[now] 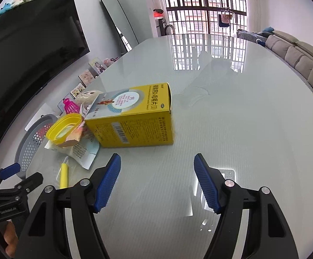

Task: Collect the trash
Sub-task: 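Grasp the yellow foam stick with the left tool, then grasp the yellow-rimmed container with the right tool while the left tool holds the stick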

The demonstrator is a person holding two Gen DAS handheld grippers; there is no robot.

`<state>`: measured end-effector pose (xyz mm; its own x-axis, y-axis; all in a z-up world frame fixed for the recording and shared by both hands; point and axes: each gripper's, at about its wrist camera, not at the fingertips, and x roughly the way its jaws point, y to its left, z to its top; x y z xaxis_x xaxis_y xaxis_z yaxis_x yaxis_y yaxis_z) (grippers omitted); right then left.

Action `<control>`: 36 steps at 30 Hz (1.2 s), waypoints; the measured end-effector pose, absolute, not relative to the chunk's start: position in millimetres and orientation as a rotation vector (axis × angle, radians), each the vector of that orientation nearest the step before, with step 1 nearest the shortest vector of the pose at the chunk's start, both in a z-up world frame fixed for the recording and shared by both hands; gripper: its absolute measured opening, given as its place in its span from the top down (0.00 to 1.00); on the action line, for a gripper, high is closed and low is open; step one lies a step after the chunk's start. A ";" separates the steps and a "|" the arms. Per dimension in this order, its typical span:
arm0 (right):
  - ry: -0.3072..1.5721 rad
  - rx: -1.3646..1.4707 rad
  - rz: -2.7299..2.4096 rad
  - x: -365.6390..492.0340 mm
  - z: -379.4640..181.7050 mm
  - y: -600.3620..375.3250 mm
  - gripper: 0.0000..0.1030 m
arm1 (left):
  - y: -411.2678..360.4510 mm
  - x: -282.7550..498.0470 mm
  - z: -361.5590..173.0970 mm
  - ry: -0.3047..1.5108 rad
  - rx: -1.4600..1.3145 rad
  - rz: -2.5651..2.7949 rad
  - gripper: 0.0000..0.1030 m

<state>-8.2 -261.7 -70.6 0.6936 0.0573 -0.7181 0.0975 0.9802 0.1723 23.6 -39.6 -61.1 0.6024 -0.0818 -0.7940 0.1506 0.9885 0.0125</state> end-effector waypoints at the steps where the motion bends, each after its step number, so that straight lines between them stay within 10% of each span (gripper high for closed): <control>1: 0.810 0.209 -0.019 -7.6 -72.9 -262.6 0.35 | -43.4 24.7 -64.0 0.920 0.082 -0.136 0.06; 11: 0.800 0.259 0.005 -5.7 -85.0 -276.5 0.35 | -75.8 31.2 -91.8 0.969 0.088 -0.121 0.08; 24: 0.775 0.273 -0.029 -9.7 -87.9 -282.2 0.35 | -98.9 19.1 -90.3 0.949 0.123 -0.198 0.87; 36: 0.782 0.256 -0.016 -8.3 -90.8 -277.1 0.35 | -72.5 13.8 -71.6 0.920 0.088 -0.216 0.88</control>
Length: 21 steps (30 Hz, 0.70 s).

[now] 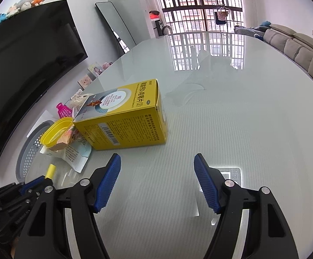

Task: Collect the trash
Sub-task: 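Grasp the yellow-rimmed container with the right tool while the left tool holds the stick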

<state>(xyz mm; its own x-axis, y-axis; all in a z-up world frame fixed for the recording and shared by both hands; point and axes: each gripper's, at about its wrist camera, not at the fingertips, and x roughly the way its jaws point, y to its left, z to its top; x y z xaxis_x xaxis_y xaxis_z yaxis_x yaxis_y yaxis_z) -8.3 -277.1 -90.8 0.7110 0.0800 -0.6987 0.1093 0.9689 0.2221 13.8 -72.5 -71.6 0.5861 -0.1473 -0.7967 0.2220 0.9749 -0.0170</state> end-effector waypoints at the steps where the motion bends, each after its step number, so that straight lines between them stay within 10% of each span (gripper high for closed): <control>1: 0.783 0.255 -0.014 -7.9 -90.3 -276.6 0.35 | -68.3 12.9 -69.1 0.915 0.082 -0.211 0.88; 21: 0.764 0.211 0.181 13.7 -48.7 -164.7 0.35 | 17.0 31.7 -49.2 0.854 0.031 -0.136 0.88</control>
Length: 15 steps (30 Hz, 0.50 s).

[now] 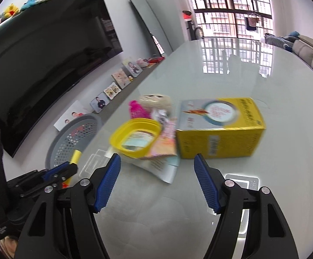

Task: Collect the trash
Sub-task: 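Grasp the yellow-rimmed container with the right tool while the left tool holds the stick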

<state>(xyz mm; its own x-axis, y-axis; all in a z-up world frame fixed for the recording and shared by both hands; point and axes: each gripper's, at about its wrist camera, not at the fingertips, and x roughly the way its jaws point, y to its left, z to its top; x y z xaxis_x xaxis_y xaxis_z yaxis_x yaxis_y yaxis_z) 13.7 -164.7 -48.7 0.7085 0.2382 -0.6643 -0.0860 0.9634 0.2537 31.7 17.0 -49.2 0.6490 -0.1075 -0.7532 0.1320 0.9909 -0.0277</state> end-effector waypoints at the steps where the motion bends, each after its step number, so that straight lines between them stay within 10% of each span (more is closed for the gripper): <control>1: 0.759 0.207 0.188 19.4 -45.0 -157.9 0.35 | 21.4 33.5 -49.6 0.852 0.029 -0.135 0.88; 15: 0.870 0.175 0.091 78.8 -65.2 -96.0 0.35 | 74.5 55.4 -65.5 0.864 -0.061 -0.142 0.88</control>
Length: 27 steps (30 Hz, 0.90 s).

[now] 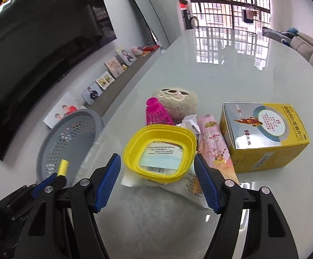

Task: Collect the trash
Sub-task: 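Grasp the yellow-rimmed container with the right tool while the left tool holds the stick, then carry the yellow stick and yellow container with both tools over the basket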

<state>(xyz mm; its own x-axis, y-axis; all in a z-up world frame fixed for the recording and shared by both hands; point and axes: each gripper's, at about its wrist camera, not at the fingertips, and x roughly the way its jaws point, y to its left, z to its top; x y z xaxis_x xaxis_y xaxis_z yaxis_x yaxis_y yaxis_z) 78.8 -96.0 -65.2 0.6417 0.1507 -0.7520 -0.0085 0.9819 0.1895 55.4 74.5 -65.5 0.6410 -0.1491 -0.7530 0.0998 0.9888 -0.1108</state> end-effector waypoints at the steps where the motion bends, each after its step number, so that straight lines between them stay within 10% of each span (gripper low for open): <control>1: 0.883 0.170 0.082 80.5 -67.8 -93.7 0.35 | 75.7 54.9 -67.1 0.865 -0.066 -0.143 0.88; 27: 0.874 0.048 0.025 82.9 -70.9 -72.2 0.34 | 92.5 55.7 -66.7 0.861 -0.097 -0.142 0.88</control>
<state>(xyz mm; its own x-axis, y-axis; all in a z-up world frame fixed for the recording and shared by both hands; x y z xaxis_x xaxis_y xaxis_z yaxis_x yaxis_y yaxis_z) 82.9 -72.2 -70.9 0.6414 0.0419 -0.7661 -0.0027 0.9986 0.0523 55.7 92.5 -66.7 0.6431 -0.1635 -0.7481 0.0852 0.9861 -0.1423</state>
